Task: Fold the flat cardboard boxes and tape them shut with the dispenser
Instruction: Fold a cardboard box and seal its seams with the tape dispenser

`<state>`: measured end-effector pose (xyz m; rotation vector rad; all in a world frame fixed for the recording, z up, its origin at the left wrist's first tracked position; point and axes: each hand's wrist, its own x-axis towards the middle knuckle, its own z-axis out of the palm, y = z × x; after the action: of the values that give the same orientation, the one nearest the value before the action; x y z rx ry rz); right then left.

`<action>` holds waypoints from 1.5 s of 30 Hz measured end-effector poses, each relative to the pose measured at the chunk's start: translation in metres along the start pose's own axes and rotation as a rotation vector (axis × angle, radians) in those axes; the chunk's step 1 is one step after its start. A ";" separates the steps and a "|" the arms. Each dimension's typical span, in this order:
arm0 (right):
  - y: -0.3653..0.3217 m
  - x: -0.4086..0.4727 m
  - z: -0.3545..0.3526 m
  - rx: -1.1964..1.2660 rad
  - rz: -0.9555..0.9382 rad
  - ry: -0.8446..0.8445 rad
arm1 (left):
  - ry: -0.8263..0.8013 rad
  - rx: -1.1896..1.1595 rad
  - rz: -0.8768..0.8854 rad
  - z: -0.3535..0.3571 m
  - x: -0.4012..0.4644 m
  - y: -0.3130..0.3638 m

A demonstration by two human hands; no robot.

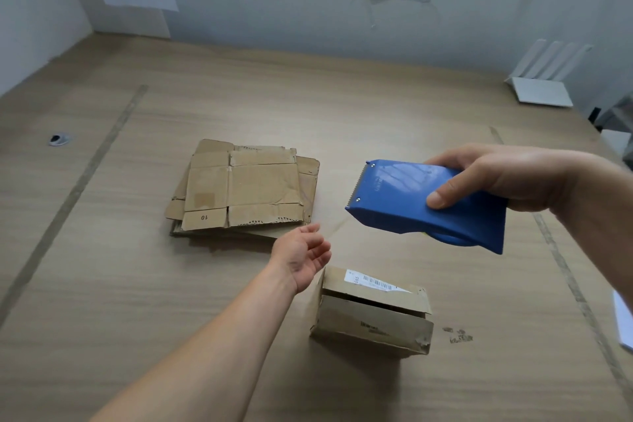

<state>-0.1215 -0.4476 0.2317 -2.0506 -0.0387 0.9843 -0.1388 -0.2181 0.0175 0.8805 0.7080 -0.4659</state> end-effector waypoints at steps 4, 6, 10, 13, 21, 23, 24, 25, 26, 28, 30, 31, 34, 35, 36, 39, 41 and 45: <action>0.019 -0.001 0.002 0.014 0.029 -0.015 | 0.044 0.052 0.040 -0.008 0.000 0.000; 0.032 -0.001 0.006 0.010 0.047 -0.022 | 0.070 0.061 0.058 -0.013 -0.001 0.000; 0.064 0.001 0.021 -0.029 0.093 -0.028 | 0.118 0.127 0.117 -0.030 -0.003 0.000; 0.090 0.007 0.038 -0.045 0.134 -0.045 | 0.155 0.184 0.171 -0.044 -0.005 -0.005; 0.140 0.025 0.069 -0.097 0.162 -0.053 | 0.187 0.206 0.257 -0.065 -0.019 -0.025; 0.146 0.028 0.072 -0.121 0.157 -0.074 | 0.203 0.207 0.262 -0.067 -0.020 -0.029; 0.148 0.030 0.072 -0.134 0.153 -0.080 | 0.208 0.211 0.261 -0.068 -0.020 -0.030; 0.150 0.032 0.072 -0.148 0.147 -0.083 | 0.213 0.214 0.259 -0.068 -0.020 -0.032; 0.152 0.034 0.072 -0.159 0.145 -0.086 | 0.218 0.218 0.258 -0.069 -0.020 -0.034; 0.154 0.038 0.073 -0.168 0.150 -0.093 | 0.229 0.225 0.256 -0.070 -0.019 -0.036; 0.156 0.041 0.074 -0.160 0.151 -0.113 | 0.240 0.228 0.249 -0.070 -0.018 -0.038; 0.157 0.042 0.074 -0.156 0.149 -0.127 | 0.244 0.228 0.243 -0.069 -0.017 -0.039; 0.159 0.043 0.068 -0.145 0.157 -0.173 | 0.246 0.237 0.232 -0.068 -0.014 -0.041; 0.159 0.044 0.066 -0.141 0.165 -0.188 | 0.245 0.241 0.231 -0.067 -0.013 -0.041; 0.159 0.045 0.064 -0.140 0.174 -0.202 | 0.245 0.244 0.231 -0.066 -0.013 -0.041; 0.158 0.047 0.062 -0.152 0.203 -0.226 | 0.248 0.250 0.233 -0.064 -0.011 -0.040; 0.159 0.049 0.062 -0.149 0.208 -0.223 | 0.253 0.252 0.232 -0.065 -0.010 -0.040; 0.159 0.050 0.063 -0.147 0.188 -0.206 | 0.261 0.254 0.232 -0.068 -0.007 -0.040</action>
<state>-0.1763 -0.4905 0.0678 -2.1065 -0.0278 1.3422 -0.1941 -0.1843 -0.0281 1.2626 0.7826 -0.2376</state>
